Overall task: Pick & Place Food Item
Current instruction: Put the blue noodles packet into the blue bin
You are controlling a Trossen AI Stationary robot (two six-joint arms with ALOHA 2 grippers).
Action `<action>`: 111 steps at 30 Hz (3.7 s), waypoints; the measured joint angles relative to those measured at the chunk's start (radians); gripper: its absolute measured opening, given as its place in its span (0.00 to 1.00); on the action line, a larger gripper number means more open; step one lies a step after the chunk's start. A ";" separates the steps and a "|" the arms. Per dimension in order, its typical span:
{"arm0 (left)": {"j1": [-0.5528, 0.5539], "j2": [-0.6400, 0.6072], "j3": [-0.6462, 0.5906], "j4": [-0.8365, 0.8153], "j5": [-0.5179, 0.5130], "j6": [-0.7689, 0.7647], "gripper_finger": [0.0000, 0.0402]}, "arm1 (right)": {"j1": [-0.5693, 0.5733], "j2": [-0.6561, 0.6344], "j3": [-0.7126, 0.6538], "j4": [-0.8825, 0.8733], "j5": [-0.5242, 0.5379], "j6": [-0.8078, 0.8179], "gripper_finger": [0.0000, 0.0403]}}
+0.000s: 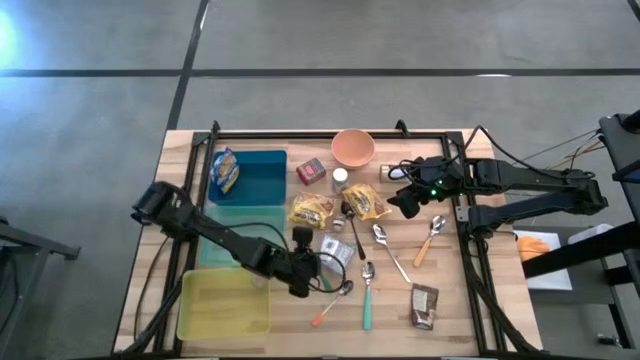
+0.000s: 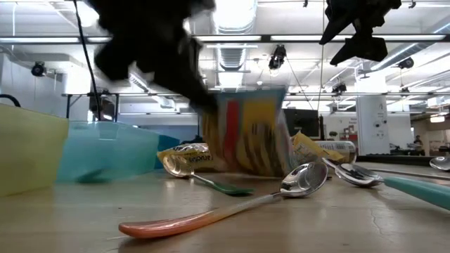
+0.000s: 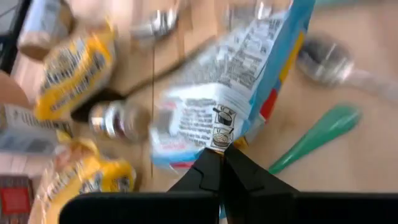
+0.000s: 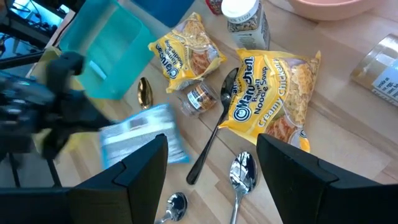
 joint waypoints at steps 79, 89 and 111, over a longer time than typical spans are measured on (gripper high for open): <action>0.932 -0.743 -0.352 -0.772 0.169 -0.959 0.00 | 0.000 0.000 0.000 0.011 0.033 -0.064 0.60; 0.933 -0.742 -0.404 -0.792 0.145 -1.043 0.00 | 0.000 0.000 0.000 0.011 0.033 -0.066 0.60; 0.933 -0.742 -0.401 -0.807 0.130 -1.057 0.02 | 0.000 0.000 0.000 0.011 0.033 -0.067 0.60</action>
